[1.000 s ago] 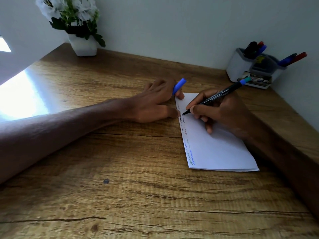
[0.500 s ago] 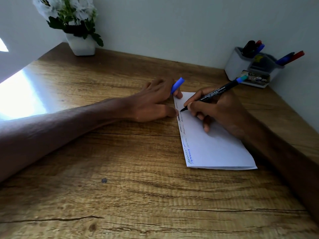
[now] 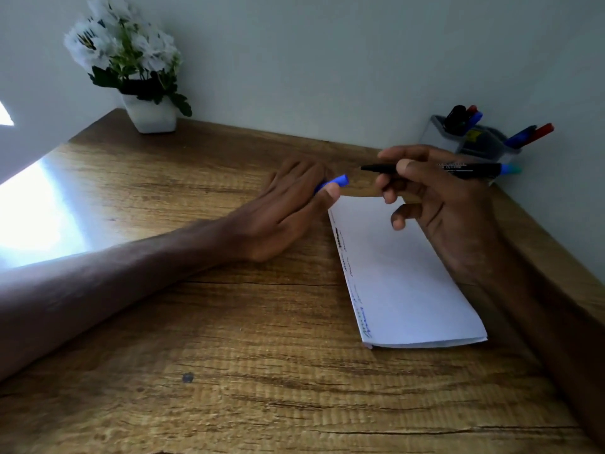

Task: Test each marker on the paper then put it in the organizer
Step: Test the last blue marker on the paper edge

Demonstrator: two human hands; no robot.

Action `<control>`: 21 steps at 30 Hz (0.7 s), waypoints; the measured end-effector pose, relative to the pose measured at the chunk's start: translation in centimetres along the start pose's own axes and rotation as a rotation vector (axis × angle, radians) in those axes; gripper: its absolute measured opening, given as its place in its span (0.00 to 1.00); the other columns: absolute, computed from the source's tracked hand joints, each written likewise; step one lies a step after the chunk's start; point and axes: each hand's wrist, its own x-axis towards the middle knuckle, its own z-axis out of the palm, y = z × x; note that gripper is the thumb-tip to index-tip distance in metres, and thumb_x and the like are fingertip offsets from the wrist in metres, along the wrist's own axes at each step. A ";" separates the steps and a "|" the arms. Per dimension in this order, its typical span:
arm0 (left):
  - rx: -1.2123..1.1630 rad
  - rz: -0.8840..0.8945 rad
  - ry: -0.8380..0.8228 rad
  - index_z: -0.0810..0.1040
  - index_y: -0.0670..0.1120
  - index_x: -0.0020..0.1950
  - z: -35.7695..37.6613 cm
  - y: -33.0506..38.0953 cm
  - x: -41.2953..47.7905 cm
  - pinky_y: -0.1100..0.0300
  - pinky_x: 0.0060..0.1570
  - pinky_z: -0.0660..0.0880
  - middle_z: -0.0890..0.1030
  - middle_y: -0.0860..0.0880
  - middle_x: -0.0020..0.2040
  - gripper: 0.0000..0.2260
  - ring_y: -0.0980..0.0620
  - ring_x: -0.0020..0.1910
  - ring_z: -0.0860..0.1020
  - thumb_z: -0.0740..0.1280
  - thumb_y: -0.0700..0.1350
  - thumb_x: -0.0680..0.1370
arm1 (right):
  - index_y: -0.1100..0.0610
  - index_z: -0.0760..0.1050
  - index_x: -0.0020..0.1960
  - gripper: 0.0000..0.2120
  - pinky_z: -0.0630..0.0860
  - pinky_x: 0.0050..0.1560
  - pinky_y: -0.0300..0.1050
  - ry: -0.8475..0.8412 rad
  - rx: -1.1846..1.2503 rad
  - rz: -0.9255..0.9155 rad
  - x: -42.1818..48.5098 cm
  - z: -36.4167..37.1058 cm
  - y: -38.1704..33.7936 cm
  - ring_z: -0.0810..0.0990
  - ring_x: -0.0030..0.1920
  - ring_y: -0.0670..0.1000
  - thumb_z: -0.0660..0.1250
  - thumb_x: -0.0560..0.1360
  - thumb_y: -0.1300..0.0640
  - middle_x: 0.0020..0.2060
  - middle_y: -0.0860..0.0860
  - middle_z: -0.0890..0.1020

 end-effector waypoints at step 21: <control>0.121 0.134 0.033 0.75 0.51 0.58 0.1 0.0 0.2 0.50 0.60 0.70 0.76 0.52 0.61 0.11 0.51 0.61 0.70 0.54 0.52 0.86 | 0.62 0.77 0.50 0.06 0.79 0.27 0.44 -0.112 -0.136 -0.057 -0.1 0.2 0.2 0.84 0.35 0.56 0.70 0.75 0.61 0.38 0.59 0.86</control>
